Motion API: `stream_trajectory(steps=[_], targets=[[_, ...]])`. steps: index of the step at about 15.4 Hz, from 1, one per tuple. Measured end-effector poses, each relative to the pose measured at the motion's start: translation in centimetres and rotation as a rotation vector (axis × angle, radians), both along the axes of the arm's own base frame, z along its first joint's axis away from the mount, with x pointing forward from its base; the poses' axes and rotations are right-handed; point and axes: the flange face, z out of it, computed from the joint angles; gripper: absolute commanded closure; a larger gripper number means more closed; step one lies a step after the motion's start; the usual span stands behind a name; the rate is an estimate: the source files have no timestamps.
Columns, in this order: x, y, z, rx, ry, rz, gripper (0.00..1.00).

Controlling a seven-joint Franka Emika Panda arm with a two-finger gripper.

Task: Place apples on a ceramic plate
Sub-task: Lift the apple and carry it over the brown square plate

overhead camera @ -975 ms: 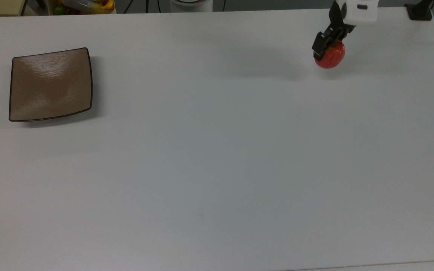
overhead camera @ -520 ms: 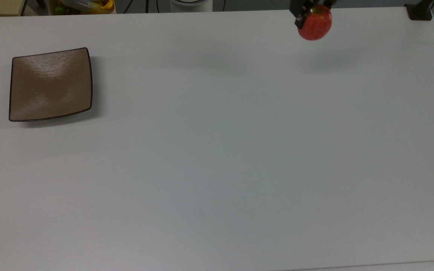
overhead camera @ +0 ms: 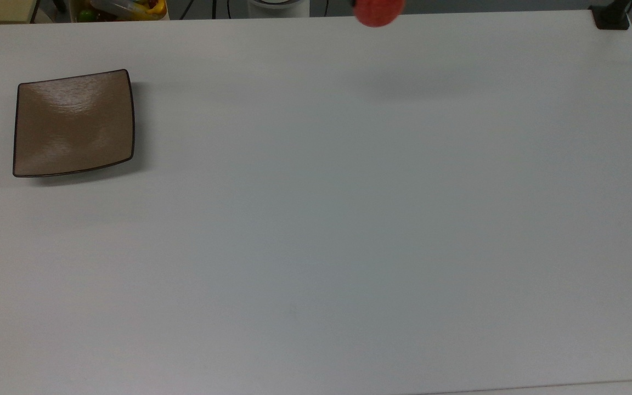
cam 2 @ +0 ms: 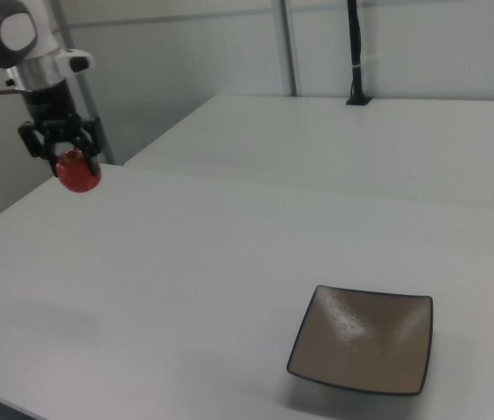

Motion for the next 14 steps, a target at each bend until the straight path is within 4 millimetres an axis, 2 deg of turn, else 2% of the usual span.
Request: stream_trajectory(steps=[5,8,11,14], targets=[[2.1,-8.2,0.0,0.000,0.026,-0.009,1.00],[3.3,-14.4,-0.4,0.004,0.033,-0.033,1.00],[5.2,-21.8,-2.1,-0.003,0.021,-0.075,1.00],[7.3,-28.9,-4.8,-0.031,-0.017,-0.126,1.00]])
